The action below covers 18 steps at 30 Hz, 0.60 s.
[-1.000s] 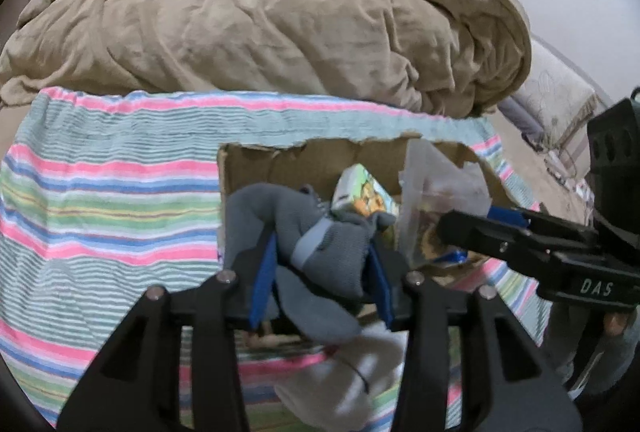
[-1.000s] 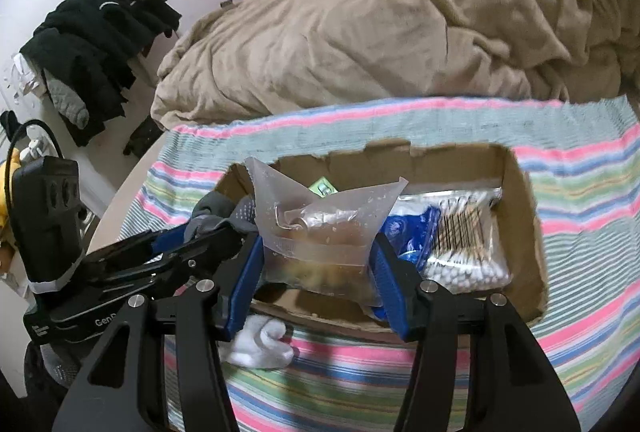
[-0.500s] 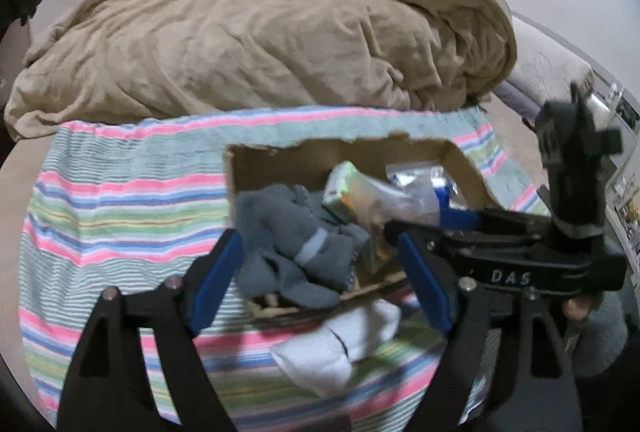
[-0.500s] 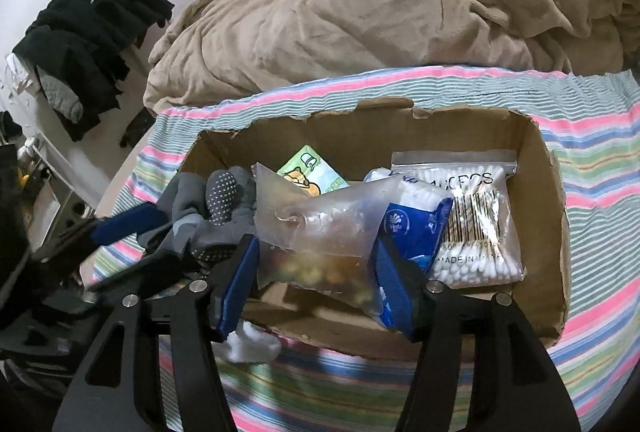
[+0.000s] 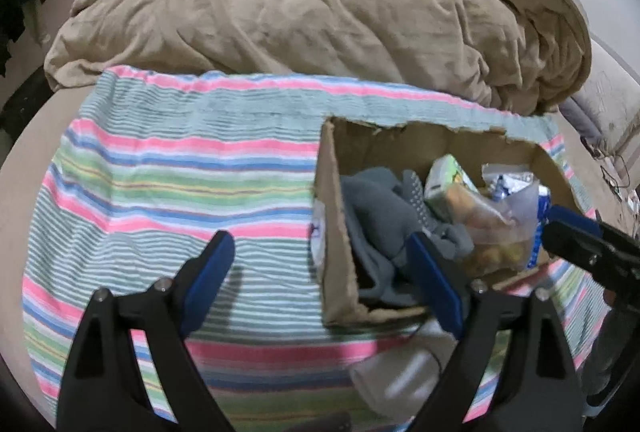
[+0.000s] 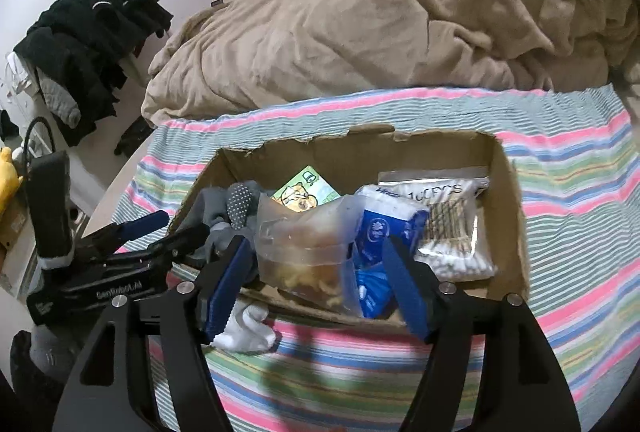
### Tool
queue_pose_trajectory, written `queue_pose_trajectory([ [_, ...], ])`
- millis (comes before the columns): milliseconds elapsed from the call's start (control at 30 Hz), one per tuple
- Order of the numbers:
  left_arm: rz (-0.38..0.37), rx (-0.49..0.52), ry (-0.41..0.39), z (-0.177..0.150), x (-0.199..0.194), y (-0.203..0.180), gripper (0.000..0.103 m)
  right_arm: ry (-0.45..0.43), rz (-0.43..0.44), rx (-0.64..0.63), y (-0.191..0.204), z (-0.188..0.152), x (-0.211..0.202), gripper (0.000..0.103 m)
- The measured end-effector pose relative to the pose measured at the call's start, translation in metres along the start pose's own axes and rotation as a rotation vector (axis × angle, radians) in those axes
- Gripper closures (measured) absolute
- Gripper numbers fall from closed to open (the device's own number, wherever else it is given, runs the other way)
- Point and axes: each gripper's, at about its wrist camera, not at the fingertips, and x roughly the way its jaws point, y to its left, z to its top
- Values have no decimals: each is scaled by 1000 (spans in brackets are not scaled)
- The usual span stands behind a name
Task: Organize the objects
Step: 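Lower the grey sock into the box with the left gripper while the right gripper lowers the snack bag in, then grasp the white socks with the right gripper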
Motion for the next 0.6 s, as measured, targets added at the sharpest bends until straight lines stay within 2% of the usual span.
queue_pose_trajectory([
  [433, -48, -32, -95, -20, -87, -5, 13, -37, -17, 2, 10, -11, -41, 31],
  [600, -55, -24, -103, -34, -109, -9, 13, -47, -34, -14, 17, -18, -57, 31],
])
